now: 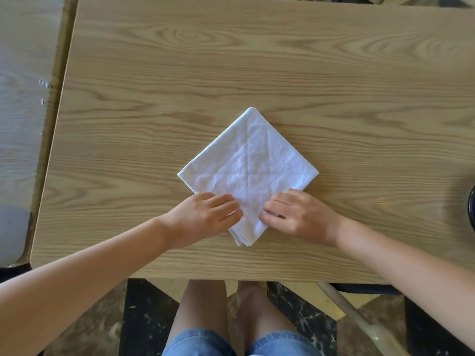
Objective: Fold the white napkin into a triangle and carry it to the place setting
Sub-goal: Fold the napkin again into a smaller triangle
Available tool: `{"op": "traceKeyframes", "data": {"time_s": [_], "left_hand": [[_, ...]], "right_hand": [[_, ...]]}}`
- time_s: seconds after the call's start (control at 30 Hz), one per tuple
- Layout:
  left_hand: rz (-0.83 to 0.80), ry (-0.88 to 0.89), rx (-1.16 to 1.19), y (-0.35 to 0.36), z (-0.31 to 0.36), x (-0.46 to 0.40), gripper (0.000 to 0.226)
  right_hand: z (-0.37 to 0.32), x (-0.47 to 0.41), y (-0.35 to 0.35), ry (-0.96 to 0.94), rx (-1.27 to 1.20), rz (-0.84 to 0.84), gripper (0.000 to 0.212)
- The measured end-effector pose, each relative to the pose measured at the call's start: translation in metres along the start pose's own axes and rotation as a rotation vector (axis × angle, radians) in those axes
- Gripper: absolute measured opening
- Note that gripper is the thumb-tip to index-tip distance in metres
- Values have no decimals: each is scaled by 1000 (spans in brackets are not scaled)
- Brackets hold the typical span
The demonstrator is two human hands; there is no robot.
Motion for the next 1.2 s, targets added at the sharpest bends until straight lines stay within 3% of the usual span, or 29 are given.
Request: {"op": "traceKeyframes", "data": {"time_s": [0.17,0.33,0.47,0.57,0.7,0.83,1.0,1.2], "left_hand": [[66,-133,94,-1,-3,3,17],[105,-354,240,-11,-10,4,17],[207,-572,322,-26,-16,0,23],[323,-738,355,-39,-25,-12,15],[435,-862,230,-57,-45,-41,5],[379,-1000,198,-52,-71,-62,7],[262,-1152,151,-24,-88,-70,7],[312,-1193,117,-3,-98,-72,13]], "right_hand": [[4,-4,-3,40,-38,-20,19],[4,-5,-12,298,-176,35,10],[1,-10,-25,589,-246,193,8],[5,-23,-36,807,-243,355,12],[28,-50,-42,1024,-192,497,12],[62,-65,-35,1166,-138,419,7],[84,-58,-8,1395,-74,175,9],[92,-54,6,1461,-55,96,7]]}}
Point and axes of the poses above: each hand's wrist, its own x-axis away from the middle knuckle, its own y-axis out of the palm, z = x × y, the point moved 3 cm from there along -x, towards the middle knuckle, and after that the axes turned 13 degrees about z, right-handed, at the moved point
